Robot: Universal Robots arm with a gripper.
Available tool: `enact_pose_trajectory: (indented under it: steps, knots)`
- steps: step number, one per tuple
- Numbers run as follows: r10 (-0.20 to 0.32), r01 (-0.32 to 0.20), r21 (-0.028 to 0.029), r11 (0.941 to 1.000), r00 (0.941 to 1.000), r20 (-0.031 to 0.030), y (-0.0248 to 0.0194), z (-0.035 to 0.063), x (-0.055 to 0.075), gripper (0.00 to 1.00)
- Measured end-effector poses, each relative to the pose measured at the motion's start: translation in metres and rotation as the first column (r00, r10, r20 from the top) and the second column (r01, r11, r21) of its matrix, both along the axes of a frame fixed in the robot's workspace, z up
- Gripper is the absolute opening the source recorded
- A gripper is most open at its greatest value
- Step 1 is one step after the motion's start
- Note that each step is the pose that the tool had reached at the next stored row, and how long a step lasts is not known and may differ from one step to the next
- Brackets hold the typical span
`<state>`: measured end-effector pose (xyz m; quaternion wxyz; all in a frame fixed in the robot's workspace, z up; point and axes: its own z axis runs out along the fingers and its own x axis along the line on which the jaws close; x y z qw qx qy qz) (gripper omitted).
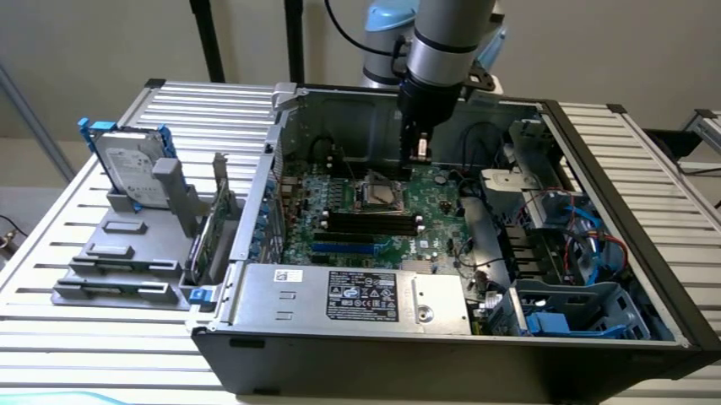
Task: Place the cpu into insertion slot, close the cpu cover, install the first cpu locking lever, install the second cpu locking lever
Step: 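Close the cpu cover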
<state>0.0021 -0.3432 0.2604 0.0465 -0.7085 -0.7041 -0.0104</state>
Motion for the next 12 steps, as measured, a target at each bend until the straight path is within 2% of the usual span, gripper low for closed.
enact_pose_trajectory:
  steps: [3, 5, 8, 12]
  knots:
    - [0.000, 0.000, -0.0002, 1.0000, 1.0000, -0.0036, 0.0000, 0.0000, -0.008, 0.11]
    - [0.001, -0.001, 0.0001, 1.0000, 0.9999, -0.0111, 0.0000, -0.0002, -0.012, 0.11]
    - [0.004, -0.004, 0.0001, 1.0000, 0.9995, -0.0300, 0.0000, -0.0005, -0.014, 0.11]
    - [0.013, -0.013, -0.0011, 0.9999, 0.9982, -0.0590, 0.0000, -0.0009, -0.016, 0.11]
